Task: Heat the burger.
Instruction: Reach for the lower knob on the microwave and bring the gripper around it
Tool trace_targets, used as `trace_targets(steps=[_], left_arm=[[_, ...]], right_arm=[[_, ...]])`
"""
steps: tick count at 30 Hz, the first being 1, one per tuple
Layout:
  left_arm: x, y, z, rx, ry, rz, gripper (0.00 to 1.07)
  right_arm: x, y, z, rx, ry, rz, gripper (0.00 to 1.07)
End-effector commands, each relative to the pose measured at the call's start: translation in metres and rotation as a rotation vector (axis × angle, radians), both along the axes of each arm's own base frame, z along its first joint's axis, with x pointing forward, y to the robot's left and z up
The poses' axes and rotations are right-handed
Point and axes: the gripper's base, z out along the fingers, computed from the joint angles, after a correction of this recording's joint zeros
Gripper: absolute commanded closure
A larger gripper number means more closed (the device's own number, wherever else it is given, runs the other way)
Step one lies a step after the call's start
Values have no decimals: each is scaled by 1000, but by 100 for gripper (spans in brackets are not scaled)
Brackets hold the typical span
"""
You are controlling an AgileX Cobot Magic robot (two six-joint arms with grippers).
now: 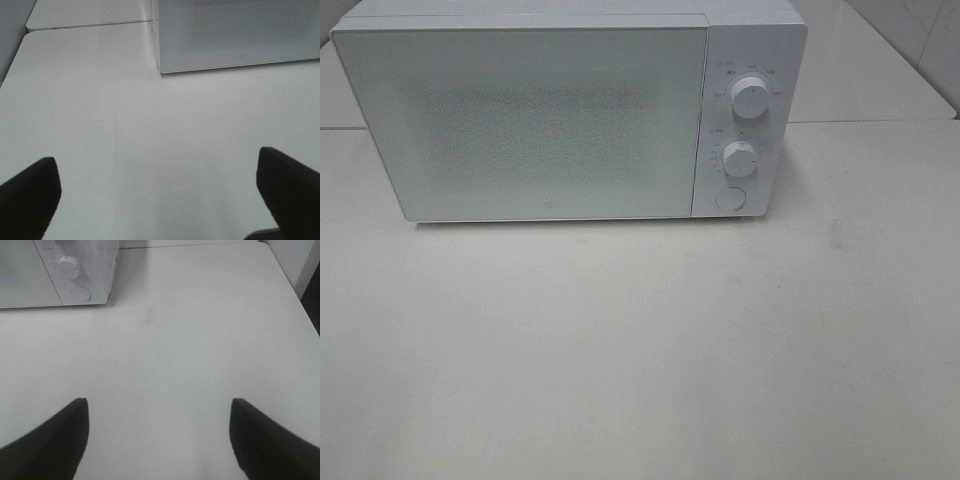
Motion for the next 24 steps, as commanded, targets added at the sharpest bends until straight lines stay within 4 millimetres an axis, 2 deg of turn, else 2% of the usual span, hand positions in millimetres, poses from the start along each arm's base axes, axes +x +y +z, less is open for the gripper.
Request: trace_targets(steps=[1,19,24], left_arm=[[-3,0,0,-7,-36,5,6],[-3,0,0,-7,-36,5,6],[-3,0,0,-7,-36,5,6]], right_arm=[[-2,0,0,-2,-21,-5,32],[-2,0,0,-1,-23,-5,32],[-1,3,12,32,-102,18,32]])
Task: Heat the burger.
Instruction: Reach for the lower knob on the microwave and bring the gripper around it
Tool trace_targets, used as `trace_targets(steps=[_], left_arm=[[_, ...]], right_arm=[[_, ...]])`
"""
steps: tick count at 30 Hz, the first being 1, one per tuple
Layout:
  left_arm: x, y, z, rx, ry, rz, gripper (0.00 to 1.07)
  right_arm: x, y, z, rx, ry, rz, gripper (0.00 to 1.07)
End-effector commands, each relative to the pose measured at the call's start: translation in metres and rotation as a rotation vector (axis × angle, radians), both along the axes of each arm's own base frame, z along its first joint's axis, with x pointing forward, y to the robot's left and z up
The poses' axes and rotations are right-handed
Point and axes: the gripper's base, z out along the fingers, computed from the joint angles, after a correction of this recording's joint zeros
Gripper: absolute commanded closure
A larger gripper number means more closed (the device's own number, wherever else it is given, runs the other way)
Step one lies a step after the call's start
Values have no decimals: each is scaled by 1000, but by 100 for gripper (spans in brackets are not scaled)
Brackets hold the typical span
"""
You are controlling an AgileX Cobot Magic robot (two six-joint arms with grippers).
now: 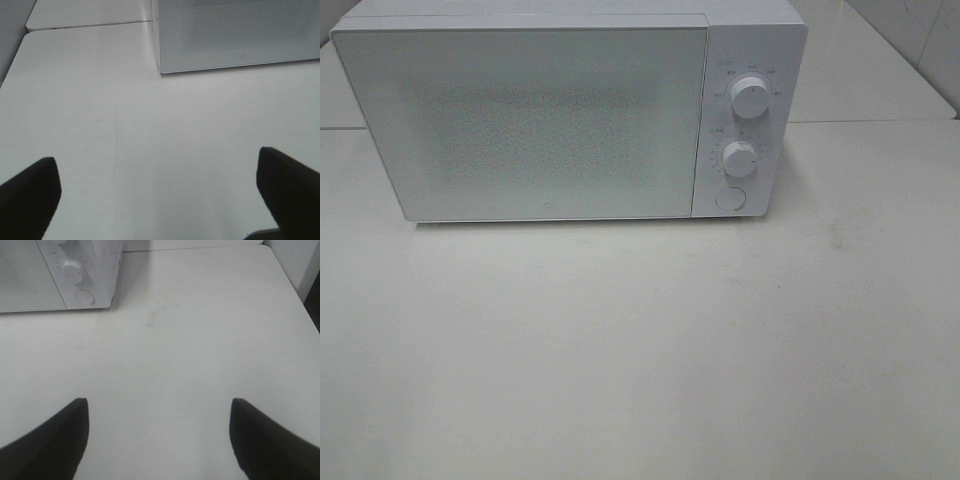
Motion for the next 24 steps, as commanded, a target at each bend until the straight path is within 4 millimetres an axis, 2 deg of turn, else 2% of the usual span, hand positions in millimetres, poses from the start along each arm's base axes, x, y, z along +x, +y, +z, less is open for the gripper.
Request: trace_targets(steps=[1,6,10,24], left_arm=[[-3,0,0,-7,-36,5,6],[-3,0,0,-7,-36,5,6],[-3,0,0,-7,-36,5,6],[-3,0,0,-7,-36,5,6]], right_arm=[[-2,2,10,18,-81,7,32],[12,4,18,33,-110,19,32],[32,6,24,31,-91,20,32],[82,10,21,31,-89,24,32]])
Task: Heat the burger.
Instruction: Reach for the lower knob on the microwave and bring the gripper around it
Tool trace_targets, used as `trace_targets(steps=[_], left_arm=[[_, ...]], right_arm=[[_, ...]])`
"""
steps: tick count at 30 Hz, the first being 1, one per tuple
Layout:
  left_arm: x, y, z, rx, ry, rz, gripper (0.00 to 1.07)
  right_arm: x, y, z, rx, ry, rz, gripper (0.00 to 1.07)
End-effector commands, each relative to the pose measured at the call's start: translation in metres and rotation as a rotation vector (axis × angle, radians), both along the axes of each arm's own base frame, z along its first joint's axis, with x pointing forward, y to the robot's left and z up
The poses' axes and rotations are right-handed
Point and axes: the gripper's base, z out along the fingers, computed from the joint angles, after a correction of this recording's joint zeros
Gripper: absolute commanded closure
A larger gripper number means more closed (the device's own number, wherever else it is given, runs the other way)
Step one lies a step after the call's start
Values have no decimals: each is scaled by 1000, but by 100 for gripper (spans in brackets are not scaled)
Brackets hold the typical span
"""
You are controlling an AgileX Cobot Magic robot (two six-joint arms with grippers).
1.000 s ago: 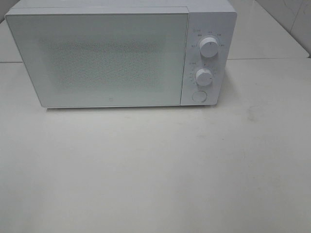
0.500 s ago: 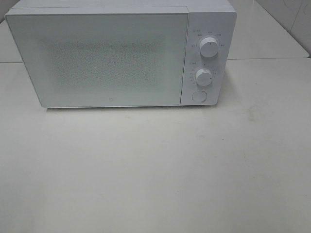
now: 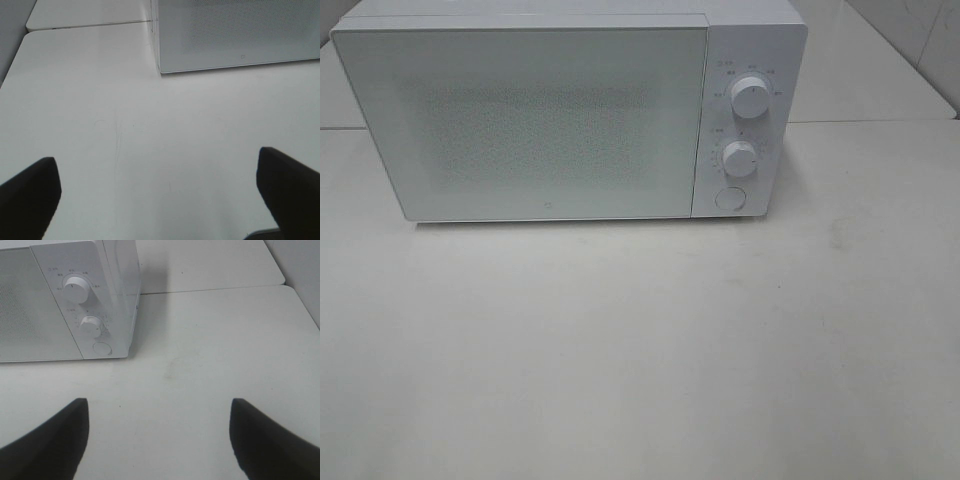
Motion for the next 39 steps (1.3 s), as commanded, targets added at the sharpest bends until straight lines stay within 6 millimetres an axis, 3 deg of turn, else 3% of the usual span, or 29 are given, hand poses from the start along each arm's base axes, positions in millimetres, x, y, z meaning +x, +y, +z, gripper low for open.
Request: trace_targets(steps=[1,19,39], left_arm=[[-3,0,0,-7,-36,5,6],[-3,0,0,-7,-36,5,6],[-3,0,0,-7,-36,5,6]], right_arm=[[16,1,-1,-1,-27,-4,32],[90,7,-16,-4,-1,1,32],[149,12,-35,8,-133,8,32]])
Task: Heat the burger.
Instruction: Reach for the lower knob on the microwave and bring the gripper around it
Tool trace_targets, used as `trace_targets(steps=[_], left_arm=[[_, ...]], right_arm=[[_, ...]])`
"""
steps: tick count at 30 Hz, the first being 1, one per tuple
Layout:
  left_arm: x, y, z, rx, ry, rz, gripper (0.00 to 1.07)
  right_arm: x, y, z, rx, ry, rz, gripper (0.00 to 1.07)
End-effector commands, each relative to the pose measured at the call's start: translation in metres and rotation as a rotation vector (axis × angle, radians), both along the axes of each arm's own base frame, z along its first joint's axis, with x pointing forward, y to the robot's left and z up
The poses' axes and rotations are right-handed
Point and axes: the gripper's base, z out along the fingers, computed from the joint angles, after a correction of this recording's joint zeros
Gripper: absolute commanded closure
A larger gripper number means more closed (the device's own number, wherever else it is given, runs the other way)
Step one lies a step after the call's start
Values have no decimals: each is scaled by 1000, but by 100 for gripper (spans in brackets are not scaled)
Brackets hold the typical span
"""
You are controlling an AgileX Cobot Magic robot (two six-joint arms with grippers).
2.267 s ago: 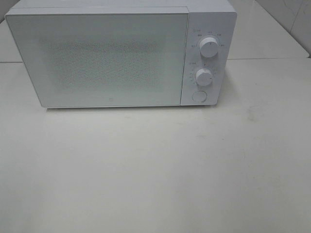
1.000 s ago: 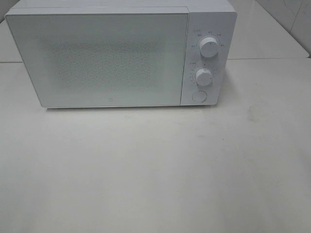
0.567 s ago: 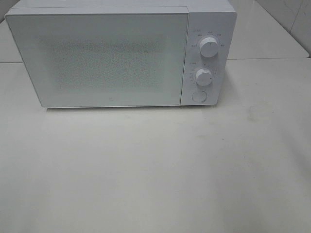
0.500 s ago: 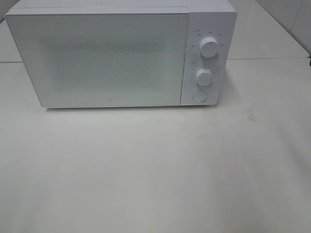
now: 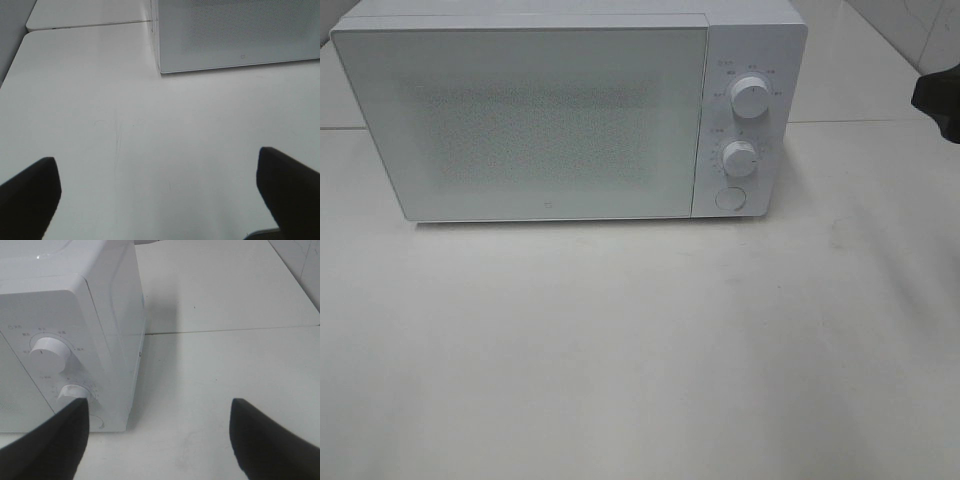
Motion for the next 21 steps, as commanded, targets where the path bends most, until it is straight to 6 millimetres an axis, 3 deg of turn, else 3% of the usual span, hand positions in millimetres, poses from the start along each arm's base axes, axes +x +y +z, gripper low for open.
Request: trace_targets(steps=[1,8,13,21], left_arm=[[-3,0,0,-7,-36,5,6],[-3,0,0,-7,-36,5,6],[-3,0,0,-7,-36,5,6],[-3,0,0,-7,-36,5,6]], right_arm=[[9,-1,-1,2,-58,-5,32],[25,1,-10,3,-98,-2,32],[37,2,-28,-31,-117,13,32],[29,7,-53,-53,-153,2,32]])
